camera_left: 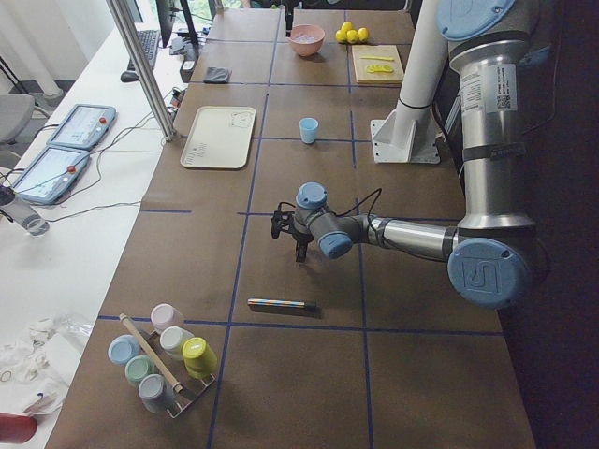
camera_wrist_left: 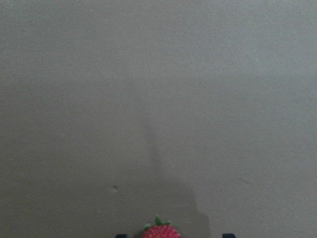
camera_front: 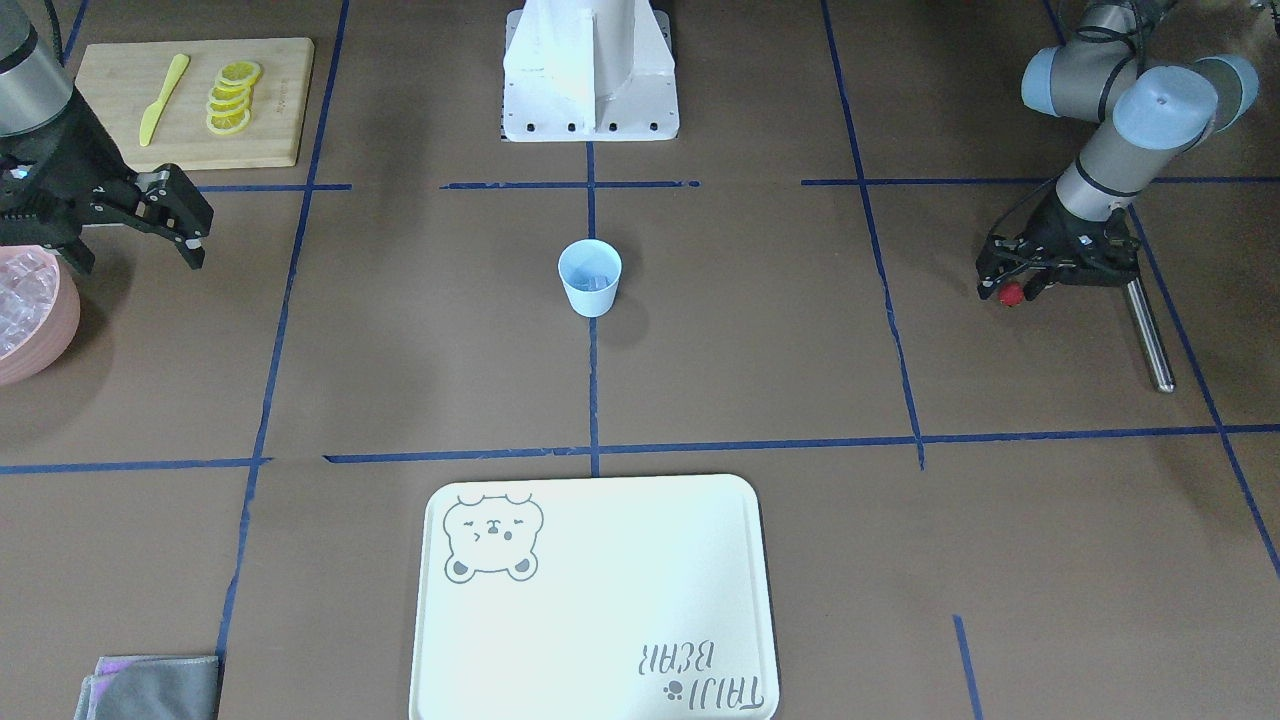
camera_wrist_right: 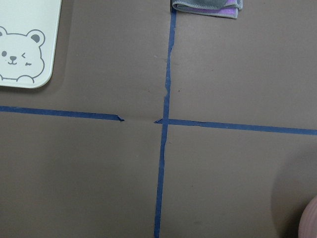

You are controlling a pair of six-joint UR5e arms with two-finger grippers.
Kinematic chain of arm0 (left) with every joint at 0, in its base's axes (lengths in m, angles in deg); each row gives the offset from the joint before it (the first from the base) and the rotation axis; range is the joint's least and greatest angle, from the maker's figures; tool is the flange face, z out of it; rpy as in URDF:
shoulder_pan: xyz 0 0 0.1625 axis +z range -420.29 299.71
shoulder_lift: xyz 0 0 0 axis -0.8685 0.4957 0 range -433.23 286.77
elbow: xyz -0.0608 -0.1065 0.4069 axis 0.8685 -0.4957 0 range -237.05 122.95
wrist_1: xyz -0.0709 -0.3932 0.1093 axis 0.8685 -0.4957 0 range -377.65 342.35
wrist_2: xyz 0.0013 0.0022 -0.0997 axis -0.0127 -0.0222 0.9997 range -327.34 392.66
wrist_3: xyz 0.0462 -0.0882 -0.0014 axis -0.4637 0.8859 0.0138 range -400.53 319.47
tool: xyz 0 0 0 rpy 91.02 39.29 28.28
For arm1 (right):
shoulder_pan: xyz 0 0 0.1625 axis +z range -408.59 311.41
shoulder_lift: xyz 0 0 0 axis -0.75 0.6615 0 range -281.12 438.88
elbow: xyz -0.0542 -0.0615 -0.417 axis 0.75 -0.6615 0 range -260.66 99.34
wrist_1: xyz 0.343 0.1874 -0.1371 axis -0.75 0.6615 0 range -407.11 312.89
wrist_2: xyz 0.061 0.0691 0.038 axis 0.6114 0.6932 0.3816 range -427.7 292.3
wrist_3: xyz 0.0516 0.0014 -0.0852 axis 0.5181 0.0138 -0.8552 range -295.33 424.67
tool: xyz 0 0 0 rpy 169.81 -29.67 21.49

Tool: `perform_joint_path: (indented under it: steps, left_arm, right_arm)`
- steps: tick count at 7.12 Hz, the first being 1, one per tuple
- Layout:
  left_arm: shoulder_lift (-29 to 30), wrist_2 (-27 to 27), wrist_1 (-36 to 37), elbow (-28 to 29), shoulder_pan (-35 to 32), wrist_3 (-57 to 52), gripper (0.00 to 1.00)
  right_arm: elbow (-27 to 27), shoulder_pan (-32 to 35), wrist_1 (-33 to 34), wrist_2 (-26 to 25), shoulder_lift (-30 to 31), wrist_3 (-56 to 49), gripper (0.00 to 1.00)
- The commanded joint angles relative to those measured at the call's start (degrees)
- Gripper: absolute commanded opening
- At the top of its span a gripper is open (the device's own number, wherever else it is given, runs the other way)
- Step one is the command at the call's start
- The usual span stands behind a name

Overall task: Mash ice and strawberries in cup
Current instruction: 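Lower the left gripper onto the red strawberry and close on it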

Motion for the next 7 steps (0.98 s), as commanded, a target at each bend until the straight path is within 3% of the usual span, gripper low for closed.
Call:
perform_joint_path:
  steps: [1,7]
  left_arm:
    - [-0.62,0.0,-0.09,-0.11,0.02,-0.11,0.63]
    - [-0.63,0.0,-0.09,-0.11,0.02,-0.11,0.58]
  right_arm:
    - [0.03,-0.02,0.0,0.0,-0.04,0.04,0.99]
    - [0.56,-0.02,0.0,0.97,0.05,0.12,0.99]
